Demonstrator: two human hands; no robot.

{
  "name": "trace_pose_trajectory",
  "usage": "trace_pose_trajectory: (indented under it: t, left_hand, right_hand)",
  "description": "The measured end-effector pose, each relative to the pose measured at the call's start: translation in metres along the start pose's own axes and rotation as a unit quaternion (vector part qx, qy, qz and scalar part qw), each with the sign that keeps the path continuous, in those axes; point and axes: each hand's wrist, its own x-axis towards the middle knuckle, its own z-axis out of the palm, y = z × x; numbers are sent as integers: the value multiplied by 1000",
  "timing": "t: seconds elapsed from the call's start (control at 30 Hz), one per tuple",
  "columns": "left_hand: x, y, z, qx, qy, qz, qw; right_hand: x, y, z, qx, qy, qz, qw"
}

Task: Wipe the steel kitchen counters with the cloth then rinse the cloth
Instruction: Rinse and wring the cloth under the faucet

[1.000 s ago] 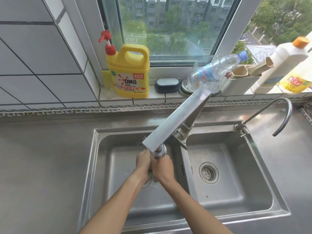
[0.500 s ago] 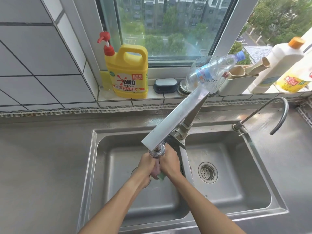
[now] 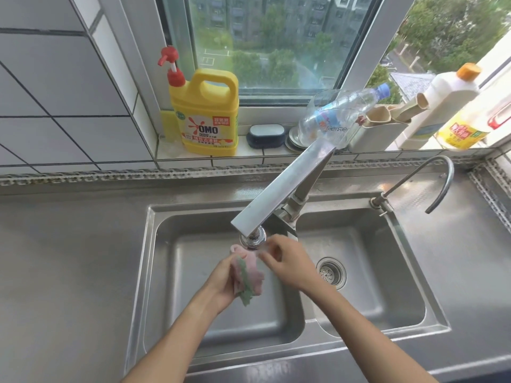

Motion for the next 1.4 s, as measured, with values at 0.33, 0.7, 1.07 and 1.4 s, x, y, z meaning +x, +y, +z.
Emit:
trace_pose_trajectory:
  t: [0.33, 0.7, 1.07, 1.4]
  left_hand:
    - [-6, -4, -13, -40, 52, 22, 998]
    - [-26, -15, -31, 3, 93, 37, 995]
    - [-74, -17, -20, 42, 75, 155, 984]
    - [-103, 19, -47, 67, -9, 191, 979]
  right_hand:
    - [38, 39, -38, -227, 57, 98, 967]
    - [39, 40, -54, -209, 46, 133, 968]
    - [-51, -30, 43, 386, -235, 257, 854]
    - [-58, -83, 42, 509, -277, 143, 803]
